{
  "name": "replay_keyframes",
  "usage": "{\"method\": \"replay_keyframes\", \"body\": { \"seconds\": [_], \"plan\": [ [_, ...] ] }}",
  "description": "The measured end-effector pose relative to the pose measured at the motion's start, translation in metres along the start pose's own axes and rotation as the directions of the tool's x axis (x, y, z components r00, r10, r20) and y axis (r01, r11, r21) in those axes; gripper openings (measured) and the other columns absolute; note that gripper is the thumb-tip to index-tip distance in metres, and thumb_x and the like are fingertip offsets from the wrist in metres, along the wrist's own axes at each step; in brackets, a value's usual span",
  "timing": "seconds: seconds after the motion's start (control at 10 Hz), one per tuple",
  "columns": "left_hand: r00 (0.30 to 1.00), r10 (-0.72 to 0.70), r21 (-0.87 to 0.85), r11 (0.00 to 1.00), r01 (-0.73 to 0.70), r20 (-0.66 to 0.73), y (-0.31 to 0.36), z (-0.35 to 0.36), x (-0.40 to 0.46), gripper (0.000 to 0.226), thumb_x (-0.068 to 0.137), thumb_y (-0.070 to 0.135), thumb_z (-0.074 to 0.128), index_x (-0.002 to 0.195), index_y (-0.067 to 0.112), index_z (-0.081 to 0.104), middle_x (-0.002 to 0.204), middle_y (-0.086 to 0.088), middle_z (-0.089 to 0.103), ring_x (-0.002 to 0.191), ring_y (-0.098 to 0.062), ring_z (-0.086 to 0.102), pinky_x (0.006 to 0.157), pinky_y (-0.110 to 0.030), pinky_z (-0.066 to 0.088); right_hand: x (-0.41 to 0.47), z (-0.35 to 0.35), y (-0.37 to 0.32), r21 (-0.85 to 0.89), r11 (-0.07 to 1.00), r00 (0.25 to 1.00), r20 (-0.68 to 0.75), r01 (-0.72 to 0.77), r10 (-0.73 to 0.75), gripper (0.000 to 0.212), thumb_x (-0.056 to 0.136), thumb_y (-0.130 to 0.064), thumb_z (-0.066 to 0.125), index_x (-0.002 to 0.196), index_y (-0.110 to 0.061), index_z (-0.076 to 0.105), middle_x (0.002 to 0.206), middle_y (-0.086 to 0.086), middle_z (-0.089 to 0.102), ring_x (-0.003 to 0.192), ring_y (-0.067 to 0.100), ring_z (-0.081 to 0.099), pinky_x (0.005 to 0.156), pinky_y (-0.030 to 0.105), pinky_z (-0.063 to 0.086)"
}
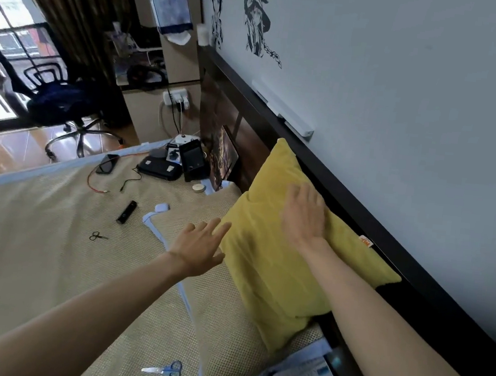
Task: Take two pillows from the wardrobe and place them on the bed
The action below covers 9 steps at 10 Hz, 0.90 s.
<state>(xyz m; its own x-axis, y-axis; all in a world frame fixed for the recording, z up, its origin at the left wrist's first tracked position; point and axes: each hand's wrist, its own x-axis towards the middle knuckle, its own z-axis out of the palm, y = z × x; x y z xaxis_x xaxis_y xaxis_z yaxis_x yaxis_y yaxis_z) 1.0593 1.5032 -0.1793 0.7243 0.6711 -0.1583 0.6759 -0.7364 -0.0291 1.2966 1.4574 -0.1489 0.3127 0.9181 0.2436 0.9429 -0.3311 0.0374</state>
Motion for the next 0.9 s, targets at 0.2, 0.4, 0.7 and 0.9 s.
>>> {"method": "replay_keyframes", "body": {
  "seconds": [0.2, 0.4, 0.7, 0.9],
  "plan": [
    [1.000, 0.006, 0.001, 1.000, -0.006, -0.003, 0.003, 0.001, -0.011, 0.073, 0.097, 0.047, 0.044, 0.157, 0.021, 0.010, 0.157, -0.006, 0.030, 0.132, -0.027, 0.043, 0.106, -0.042, 0.037, -0.057, 0.028, -0.030, -0.006, 0.932, 0.929, 0.074, 0.363, -0.362, 0.048, 0.087, -0.027, 0.063, 0.131, -0.012, 0.050, 0.139, 0.017, 0.051, 0.129, 0.032, 0.046, 0.114, 0.049, 0.031],
    [1.000, -0.004, -0.017, 1.000, 0.003, -0.022, -0.006, 0.012, -0.038, 0.074, 0.096, 0.044, 0.048, 0.157, 0.023, 0.011, 0.159, -0.004, 0.029, 0.134, -0.024, 0.042, 0.107, -0.040, 0.037, -0.067, 0.058, 0.022, -0.480, 0.785, 0.811, 0.583, 0.391, -0.047, 0.073, 0.103, -0.047, 0.032, 0.157, -0.020, -0.010, 0.163, 0.006, -0.023, 0.149, 0.028, -0.020, 0.118, 0.053, -0.015],
    [0.999, -0.047, -0.083, 0.995, 0.048, 0.018, -0.049, 0.022, -0.096, 0.073, 0.096, 0.040, 0.048, 0.157, 0.023, 0.012, 0.159, -0.002, 0.028, 0.136, -0.022, 0.039, 0.109, -0.038, 0.035, -0.098, 0.049, -0.064, 0.194, 0.981, 0.572, 0.803, 0.015, -0.168, 0.029, 0.094, -0.026, 0.058, 0.117, -0.008, 0.061, 0.127, 0.016, 0.063, 0.105, 0.031, 0.061, 0.089, 0.037, 0.050],
    [0.998, -0.040, -0.058, 0.998, 0.036, -0.055, -0.084, 0.006, -0.124, 0.073, 0.094, 0.038, 0.050, 0.157, 0.023, 0.015, 0.157, 0.000, 0.032, 0.131, -0.021, 0.044, 0.104, -0.036, 0.037, -0.107, 0.011, -0.091, 0.313, 0.945, 0.727, 0.671, -0.099, -0.146, 0.052, 0.094, -0.033, 0.055, 0.141, -0.012, 0.049, 0.143, 0.007, 0.052, 0.127, 0.026, 0.051, 0.103, 0.038, 0.044]
  ]
}}
